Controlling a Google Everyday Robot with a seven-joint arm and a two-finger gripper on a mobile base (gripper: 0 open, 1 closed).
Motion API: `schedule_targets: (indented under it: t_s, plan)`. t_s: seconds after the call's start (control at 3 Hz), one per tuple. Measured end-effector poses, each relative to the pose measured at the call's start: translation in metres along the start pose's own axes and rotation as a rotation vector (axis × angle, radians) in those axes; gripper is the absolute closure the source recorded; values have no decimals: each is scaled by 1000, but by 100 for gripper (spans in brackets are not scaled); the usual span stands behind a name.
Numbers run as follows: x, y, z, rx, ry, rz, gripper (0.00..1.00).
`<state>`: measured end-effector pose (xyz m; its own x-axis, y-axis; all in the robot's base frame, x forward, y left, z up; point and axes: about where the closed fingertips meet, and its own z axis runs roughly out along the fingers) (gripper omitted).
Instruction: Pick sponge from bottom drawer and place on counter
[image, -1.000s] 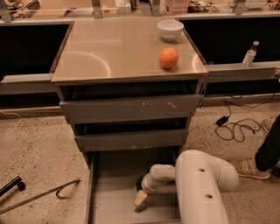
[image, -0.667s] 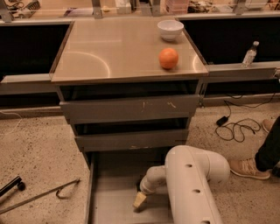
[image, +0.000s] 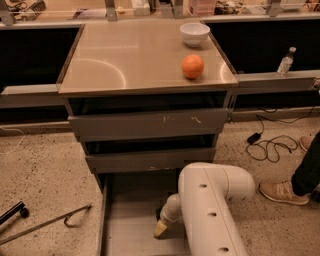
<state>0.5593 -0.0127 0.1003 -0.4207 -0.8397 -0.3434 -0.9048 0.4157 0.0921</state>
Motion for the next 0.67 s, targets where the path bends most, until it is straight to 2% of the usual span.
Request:
schedule_targets:
  t_s: [0.67]
  plan:
    - [1, 1, 0, -4, 1, 1, 65]
